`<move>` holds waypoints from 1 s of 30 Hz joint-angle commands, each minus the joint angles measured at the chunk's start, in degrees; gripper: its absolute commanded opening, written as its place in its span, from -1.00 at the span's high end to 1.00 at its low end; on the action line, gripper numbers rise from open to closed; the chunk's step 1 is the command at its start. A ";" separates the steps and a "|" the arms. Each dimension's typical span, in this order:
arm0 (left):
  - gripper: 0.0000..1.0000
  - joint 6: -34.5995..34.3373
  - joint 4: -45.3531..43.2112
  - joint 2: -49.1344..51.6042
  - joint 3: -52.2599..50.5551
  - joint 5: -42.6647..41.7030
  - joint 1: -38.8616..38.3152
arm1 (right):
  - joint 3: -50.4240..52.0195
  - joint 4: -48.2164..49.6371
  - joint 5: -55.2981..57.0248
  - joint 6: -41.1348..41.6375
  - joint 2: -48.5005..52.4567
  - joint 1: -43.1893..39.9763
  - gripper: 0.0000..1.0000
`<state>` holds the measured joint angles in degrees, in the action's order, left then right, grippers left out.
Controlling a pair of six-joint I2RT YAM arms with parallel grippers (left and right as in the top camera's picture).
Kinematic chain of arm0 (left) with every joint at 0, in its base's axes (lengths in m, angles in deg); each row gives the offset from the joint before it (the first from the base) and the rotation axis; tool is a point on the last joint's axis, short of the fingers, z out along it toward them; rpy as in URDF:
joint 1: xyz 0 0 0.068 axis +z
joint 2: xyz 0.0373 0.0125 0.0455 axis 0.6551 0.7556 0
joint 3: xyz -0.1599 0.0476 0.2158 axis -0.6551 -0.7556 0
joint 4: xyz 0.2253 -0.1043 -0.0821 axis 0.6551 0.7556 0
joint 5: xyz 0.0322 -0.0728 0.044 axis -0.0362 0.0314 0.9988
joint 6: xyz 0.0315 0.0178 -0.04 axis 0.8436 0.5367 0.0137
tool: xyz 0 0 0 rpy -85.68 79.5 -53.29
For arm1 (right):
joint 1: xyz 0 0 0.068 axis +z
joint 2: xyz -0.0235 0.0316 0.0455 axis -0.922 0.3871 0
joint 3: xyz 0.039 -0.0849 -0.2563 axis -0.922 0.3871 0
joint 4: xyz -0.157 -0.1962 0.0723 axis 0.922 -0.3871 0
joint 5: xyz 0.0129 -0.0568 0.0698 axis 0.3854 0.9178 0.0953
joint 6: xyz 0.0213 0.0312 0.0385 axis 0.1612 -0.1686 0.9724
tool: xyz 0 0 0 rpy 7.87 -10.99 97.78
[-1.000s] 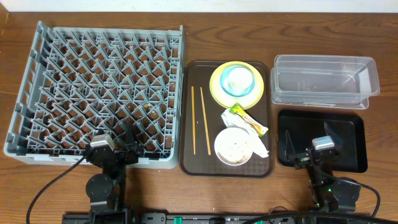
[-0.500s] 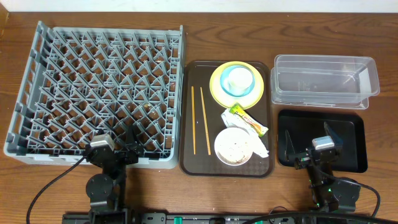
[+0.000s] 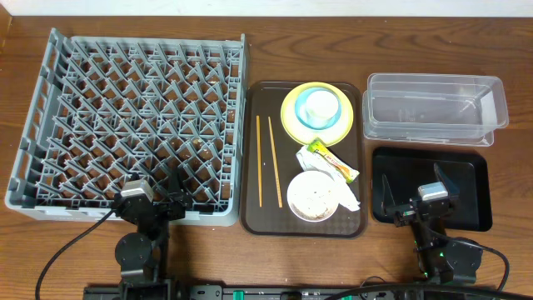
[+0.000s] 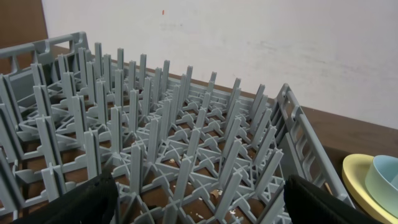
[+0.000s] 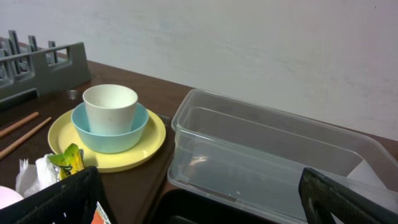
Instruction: Sort waste into correct bins and load items into the dishwasher
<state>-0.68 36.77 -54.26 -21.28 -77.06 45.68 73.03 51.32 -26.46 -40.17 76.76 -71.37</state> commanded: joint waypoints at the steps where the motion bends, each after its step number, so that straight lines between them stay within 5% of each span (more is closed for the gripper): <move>1: -0.77 1.01 2.56 -0.28 -0.57 0.11 -0.22 | 0.09 -0.24 0.17 0.83 -0.24 0.46 -0.99; 8: -0.77 -0.87 -4.31 -0.28 1.73 -8.02 -0.22 | 0.09 -0.26 0.17 0.83 -0.24 0.46 -0.98; 16: -0.77 -4.76 8.02 6.88 22.21 -9.70 -0.22 | 0.09 -0.24 0.17 0.83 -0.24 0.46 -0.99; 21: -0.77 -1.14 19.65 21.35 40.74 -14.45 -0.22 | 0.09 -0.26 0.17 0.83 -0.24 0.46 -0.99; 28: -0.77 -0.11 51.56 53.77 74.90 -19.91 -0.24 | 0.09 -0.26 0.17 0.83 -0.24 0.46 -0.99; 30: -0.77 -0.17 54.03 61.92 81.64 -19.93 -0.24 | 0.09 -0.24 0.17 0.83 -0.24 0.46 -0.99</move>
<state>-1.90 88.74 -1.89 51.07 -94.52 45.68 73.03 51.37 -26.46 -40.17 76.83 -71.37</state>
